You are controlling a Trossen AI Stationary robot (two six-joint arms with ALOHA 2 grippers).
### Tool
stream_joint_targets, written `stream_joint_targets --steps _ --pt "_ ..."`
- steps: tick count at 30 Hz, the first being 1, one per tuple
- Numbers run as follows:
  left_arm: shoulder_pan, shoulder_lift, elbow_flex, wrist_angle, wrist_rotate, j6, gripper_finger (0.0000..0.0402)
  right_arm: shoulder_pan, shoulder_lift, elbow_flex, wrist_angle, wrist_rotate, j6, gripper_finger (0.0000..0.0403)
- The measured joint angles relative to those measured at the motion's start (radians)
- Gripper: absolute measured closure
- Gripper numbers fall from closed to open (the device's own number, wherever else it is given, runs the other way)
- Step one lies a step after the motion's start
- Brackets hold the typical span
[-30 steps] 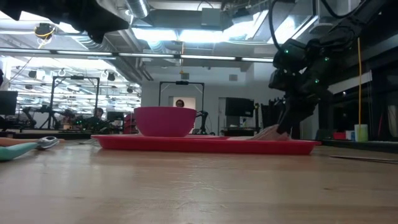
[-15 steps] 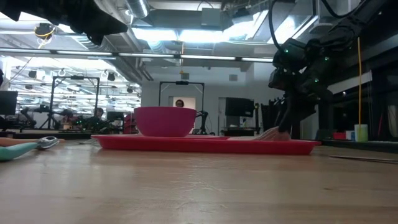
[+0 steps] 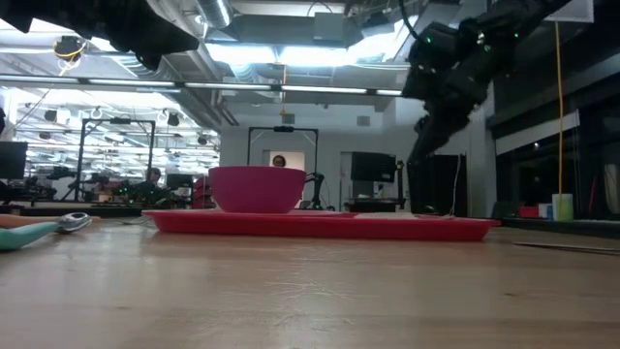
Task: Set up tray
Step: Put the orange fork on the brown napkin
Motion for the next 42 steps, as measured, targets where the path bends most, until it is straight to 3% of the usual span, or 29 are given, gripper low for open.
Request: stream_joint_targets --steps 6,11,14,19,27,34,37,42 --pt "0.0 0.0 0.0 0.0 0.0 0.0 0.04 0.045 -0.011 0.074 0.007 0.051 -0.016 0.0293" --pt "0.0 0.0 0.0 0.003 -0.005 -0.001 0.0398 0.109 -0.039 0.08 0.009 0.179 -0.021 0.0391" --pt "0.0 0.0 0.0 0.003 -0.006 -0.024 0.0396 0.157 -0.045 0.073 0.06 0.18 0.011 0.0389" --pt "0.0 0.0 0.0 -0.009 -0.007 -0.071 0.0398 0.24 -0.045 -0.015 0.295 0.197 0.031 0.0397" --pt "0.0 0.0 0.0 -0.075 -0.012 -0.138 0.0394 0.37 -0.045 -0.154 0.604 0.376 0.116 0.0396" --pt "0.0 0.004 0.004 -0.19 -0.11 -0.26 0.0398 0.462 -0.044 -0.286 0.842 0.475 0.237 0.039" --pt "0.0 0.027 0.04 -0.29 -0.116 -0.308 0.0398 0.487 -0.044 -0.35 0.945 0.512 0.312 0.0392" --pt "0.0 0.096 0.116 -0.42 -0.117 -0.398 0.0398 0.531 -0.044 -0.426 1.021 0.67 0.349 0.0399"
